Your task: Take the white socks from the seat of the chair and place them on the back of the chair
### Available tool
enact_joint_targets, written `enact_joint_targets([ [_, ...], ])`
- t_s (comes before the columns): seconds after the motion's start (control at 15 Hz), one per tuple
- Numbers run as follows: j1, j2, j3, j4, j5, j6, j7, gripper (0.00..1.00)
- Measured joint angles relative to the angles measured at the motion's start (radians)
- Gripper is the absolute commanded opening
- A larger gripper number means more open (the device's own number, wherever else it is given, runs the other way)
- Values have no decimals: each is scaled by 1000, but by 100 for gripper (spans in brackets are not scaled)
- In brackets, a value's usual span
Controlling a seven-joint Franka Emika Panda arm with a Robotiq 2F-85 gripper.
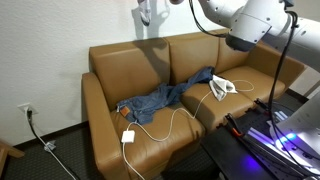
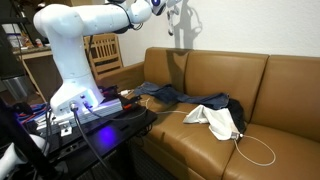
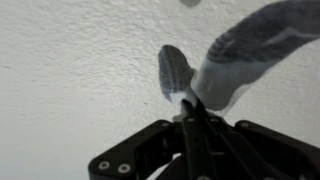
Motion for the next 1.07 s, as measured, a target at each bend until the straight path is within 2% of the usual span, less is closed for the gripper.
enact_joint_targets([
  [0.13,-25,-5,114,0,13,-3,-95,1],
  [0.33,-57,-8,234,-1,70,-4,-225,4],
  [0.47,-70,-8,282,-1,121,-5,-311,1],
  [0.6,-78,-8,291,-1,196,-5,-399,1],
  [0.73,-82,-9,279,-1,365,-5,-547,1],
  [0.93,-91,-8,315,0,633,-5,-759,1],
  [1.07,-113,-8,314,0,806,-5,-859,1],
])
